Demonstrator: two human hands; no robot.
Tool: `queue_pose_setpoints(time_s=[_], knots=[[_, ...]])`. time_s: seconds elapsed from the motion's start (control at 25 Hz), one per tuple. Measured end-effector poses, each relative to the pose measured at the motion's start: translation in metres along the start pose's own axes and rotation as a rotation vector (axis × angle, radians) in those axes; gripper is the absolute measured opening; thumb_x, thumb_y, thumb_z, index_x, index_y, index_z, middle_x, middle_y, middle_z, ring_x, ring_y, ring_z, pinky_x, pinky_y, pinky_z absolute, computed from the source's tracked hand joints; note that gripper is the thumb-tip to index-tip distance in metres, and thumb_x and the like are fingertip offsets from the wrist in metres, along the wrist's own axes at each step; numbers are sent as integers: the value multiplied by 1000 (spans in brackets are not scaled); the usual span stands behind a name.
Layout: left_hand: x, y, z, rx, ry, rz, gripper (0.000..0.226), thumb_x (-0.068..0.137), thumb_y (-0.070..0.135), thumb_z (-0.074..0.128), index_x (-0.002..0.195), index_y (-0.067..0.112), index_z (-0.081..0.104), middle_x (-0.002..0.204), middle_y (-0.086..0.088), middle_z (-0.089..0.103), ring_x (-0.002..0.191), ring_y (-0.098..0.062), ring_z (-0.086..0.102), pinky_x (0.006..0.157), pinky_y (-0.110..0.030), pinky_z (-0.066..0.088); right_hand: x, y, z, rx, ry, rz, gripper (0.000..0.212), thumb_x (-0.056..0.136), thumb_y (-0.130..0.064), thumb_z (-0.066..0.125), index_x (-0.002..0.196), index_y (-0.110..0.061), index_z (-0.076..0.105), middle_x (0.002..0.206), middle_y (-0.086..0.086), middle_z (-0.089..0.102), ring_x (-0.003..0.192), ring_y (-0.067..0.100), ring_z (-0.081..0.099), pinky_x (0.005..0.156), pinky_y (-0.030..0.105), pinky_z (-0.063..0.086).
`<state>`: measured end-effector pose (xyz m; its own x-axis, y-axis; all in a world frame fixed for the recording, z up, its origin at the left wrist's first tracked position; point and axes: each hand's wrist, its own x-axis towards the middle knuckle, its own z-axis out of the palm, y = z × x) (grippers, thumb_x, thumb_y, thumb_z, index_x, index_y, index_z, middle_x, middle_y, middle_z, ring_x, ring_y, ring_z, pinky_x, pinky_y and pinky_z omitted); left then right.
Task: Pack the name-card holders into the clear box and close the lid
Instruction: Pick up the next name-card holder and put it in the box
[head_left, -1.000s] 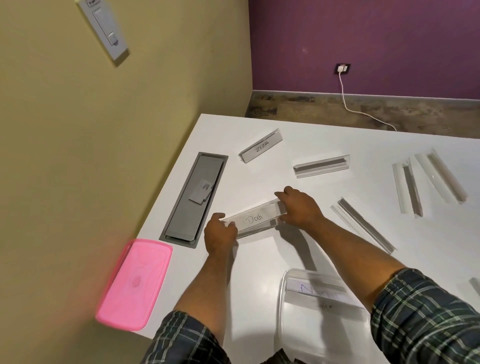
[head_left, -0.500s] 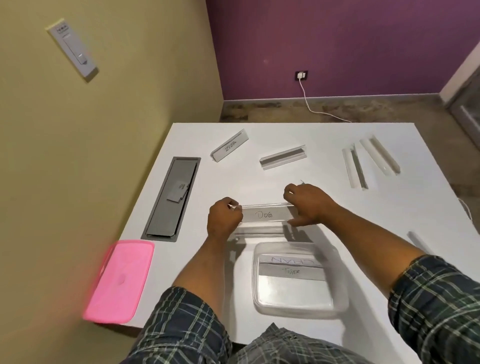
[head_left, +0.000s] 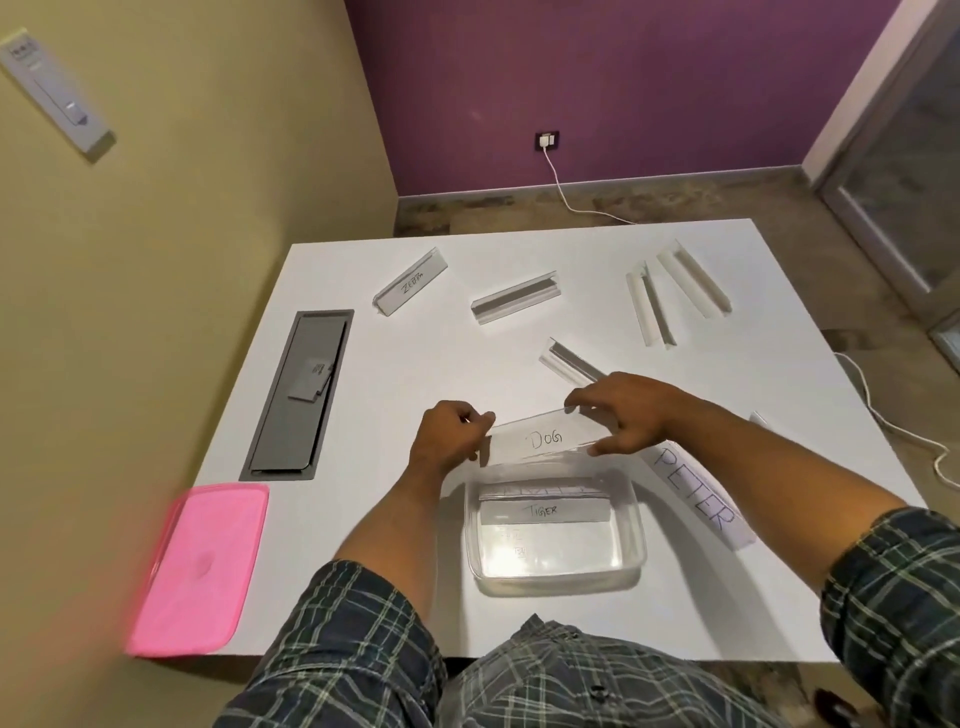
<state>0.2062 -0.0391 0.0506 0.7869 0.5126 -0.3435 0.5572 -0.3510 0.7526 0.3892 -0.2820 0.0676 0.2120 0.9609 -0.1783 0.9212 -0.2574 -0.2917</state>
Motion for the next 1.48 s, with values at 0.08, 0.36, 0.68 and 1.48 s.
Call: queue_pose_setpoints(time_s=[0.08, 0.36, 0.68, 1.48], knots=[[-3, -3, 3, 105, -26, 2, 42, 87, 50, 59, 67, 13, 64, 63, -4, 71, 68, -25, 72, 74, -35, 57, -8, -1, -1, -48, 38, -72, 64, 80, -56, 73, 130, -21, 56, 112, 0, 70, 96, 26, 63, 86, 39, 49], [-5, -13, 6, 381, -192, 14, 13, 72, 26, 57, 65, 22, 68, 71, 10, 69, 80, -18, 66, 73, -30, 54, -12, -16, 8, -253, -1, -346, 56, 79, -51, 71, 121, -15, 62, 88, 3, 67, 78, 29, 62, 70, 37, 48], [2, -20, 10, 423, -273, 16, 36, 80, 15, 56, 100, 29, 83, 103, 13, 78, 102, -10, 69, 88, -32, 59, -4, -45, 61, -314, -180, -369, 64, 84, -46, 67, 139, -15, 52, 102, 8, 67, 91, 33, 62, 79, 40, 48], [1, -33, 18, 367, -208, 19, 31, 87, 17, 58, 106, 24, 81, 111, 7, 77, 108, -12, 69, 94, -31, 57, -9, -94, 130, -294, -431, 101, 60, 74, -25, 81, 122, -9, 47, 107, 13, 67, 92, 35, 70, 66, 38, 45]])
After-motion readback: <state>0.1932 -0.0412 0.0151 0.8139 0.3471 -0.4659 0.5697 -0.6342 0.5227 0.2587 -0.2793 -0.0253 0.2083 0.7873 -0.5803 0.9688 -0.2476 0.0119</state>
